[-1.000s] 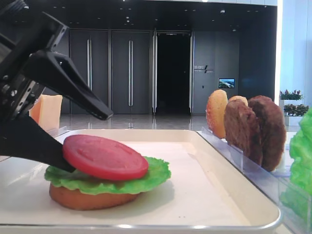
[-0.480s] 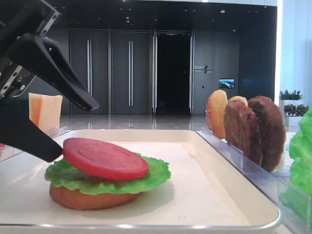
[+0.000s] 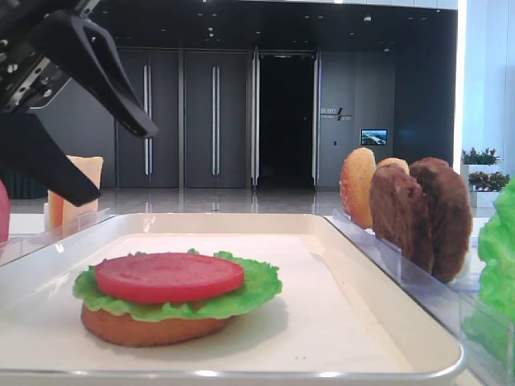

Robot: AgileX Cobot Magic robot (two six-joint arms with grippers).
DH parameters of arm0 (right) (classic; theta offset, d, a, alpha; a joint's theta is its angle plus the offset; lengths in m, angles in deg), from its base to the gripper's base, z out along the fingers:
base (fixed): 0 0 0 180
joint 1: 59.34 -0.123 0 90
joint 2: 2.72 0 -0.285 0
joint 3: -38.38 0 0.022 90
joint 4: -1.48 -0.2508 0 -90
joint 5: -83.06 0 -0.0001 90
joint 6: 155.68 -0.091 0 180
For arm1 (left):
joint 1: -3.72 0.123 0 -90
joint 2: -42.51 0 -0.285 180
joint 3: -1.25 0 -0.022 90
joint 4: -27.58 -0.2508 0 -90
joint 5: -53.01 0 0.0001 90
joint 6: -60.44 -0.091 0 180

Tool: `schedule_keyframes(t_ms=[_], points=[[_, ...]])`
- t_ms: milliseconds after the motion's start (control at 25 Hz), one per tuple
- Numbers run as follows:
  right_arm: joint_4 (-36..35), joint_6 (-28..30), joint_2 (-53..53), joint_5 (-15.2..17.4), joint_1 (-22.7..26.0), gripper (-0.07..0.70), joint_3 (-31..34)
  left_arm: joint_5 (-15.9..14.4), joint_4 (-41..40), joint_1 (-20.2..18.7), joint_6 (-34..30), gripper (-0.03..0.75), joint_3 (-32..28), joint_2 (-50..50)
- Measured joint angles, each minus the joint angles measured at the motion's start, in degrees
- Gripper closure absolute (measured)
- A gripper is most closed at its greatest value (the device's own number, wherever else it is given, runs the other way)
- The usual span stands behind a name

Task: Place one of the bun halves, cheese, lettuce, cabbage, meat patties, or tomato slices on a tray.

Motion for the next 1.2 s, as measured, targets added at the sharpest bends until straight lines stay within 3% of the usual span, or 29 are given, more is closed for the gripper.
schedule_keyframes(t_ms=[400, 640, 840, 1000, 1200], points=[[0.0, 0.0, 0.0, 0.0, 0.0, 0.395, 0.0, -4.8, -11.9, 0.0, 8.7, 0.244, 11.0, -1.0], [0.0, 0.0, 0.0, 0.0, 0.0, 0.395, 0.0, -8.4, -26.9, 0.0, 18.7, 0.244, 19.6, -4.4], [0.0, 0.0, 0.0, 0.0, 0.0, 0.395, 0.0, -11.2, -42.1, 0.3, 27.2, 0.244, 22.7, -4.7], [0.0, 0.0, 0.0, 0.0, 0.0, 0.395, 0.0, -12.9, -46.0, 3.6, 29.2, 0.244, 23.0, -4.7], [0.0, 0.0, 0.0, 0.0, 0.0, 0.395, 0.0, -15.0, -50.0, 10.7, 29.1, 0.244, 23.1, -4.7]])
